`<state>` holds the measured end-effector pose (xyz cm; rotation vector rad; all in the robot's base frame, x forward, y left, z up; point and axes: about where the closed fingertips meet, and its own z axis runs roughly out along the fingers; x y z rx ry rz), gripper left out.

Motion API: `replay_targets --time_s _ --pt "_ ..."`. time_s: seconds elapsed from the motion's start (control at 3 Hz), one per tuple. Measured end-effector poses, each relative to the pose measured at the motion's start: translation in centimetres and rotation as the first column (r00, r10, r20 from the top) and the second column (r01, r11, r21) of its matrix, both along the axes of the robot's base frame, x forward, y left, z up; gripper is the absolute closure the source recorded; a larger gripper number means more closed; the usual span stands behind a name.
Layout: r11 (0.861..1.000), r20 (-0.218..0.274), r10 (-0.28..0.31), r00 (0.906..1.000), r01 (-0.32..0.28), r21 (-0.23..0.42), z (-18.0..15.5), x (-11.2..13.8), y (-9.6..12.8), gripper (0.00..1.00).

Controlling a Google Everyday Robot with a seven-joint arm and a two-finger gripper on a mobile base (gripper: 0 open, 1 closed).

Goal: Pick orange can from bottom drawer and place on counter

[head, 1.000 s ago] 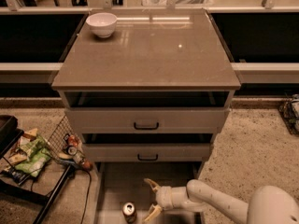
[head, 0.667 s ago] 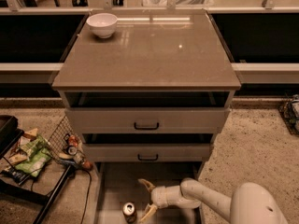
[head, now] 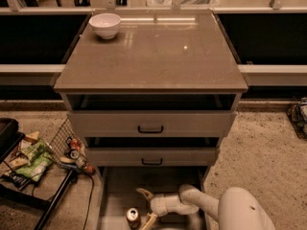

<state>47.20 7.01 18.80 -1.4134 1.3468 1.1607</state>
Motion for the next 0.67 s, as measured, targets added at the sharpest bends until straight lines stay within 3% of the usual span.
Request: replay_targets --time_s 0.33,0.67 --pt "0.999 0.017 0.037 0.9992 -0.037 -0.003 -0.1 -0.5 0.9 0.0" --pt "0.997 -0.006 0.077 0.997 -0.076 0.009 -0.4 -1.9 2.3 0.26"
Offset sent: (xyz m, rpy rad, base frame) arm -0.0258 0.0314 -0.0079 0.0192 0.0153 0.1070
